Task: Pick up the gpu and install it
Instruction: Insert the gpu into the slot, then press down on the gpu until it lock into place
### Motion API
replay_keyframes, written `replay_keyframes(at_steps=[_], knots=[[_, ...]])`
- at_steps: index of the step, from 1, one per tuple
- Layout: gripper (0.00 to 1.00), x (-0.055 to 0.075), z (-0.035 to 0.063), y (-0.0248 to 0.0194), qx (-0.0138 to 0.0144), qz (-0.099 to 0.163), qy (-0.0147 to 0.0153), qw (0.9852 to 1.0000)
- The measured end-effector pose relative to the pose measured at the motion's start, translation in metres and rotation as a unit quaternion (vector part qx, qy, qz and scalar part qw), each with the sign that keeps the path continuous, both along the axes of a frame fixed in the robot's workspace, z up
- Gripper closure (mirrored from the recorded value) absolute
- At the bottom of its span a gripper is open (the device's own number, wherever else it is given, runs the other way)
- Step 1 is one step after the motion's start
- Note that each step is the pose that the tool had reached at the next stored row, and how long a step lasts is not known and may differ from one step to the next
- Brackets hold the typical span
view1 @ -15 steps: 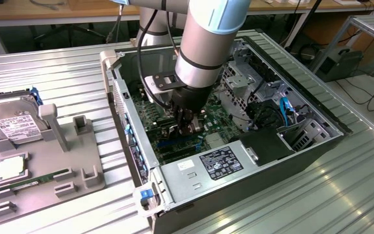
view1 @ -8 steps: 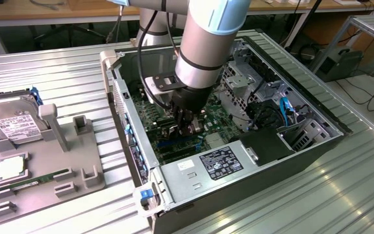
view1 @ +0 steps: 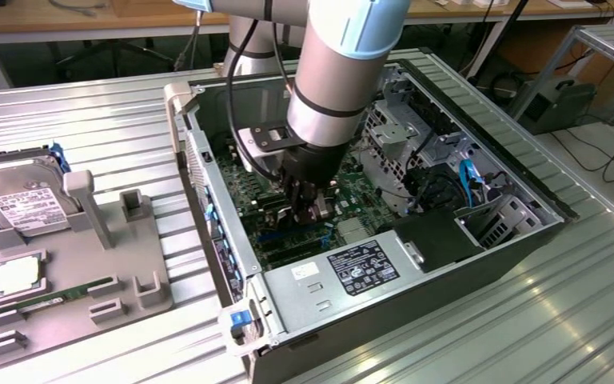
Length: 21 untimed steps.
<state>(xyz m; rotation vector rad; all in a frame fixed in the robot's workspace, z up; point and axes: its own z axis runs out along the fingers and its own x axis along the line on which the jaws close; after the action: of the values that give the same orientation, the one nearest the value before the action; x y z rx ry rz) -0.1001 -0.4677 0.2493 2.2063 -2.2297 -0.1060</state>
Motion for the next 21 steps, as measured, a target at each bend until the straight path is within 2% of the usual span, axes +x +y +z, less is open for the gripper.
replay_keyframes(at_steps=[7,8,10,15,16,19,21], knots=[[0.73,0.0,-0.0006,0.0,0.0001,0.0,0.0,1.0],[0.66,0.0,-0.0002,0.0,0.0,0.0,0.0,1.0],[0.66,0.0,0.0059,0.0,0.0001,0.0,0.0,1.0],[0.66,0.0,0.0317,0.0002,0.0,0.0,0.0,1.0],[0.67,0.0,0.034,0.0005,0.0001,0.0,0.0,1.0],[0.87,-0.001,0.0353,0.0034,0.0001,0.001,-0.0004,1.0],[0.87,-0.002,0.0353,0.0055,0.0001,0.001,-0.0007,1.0]])
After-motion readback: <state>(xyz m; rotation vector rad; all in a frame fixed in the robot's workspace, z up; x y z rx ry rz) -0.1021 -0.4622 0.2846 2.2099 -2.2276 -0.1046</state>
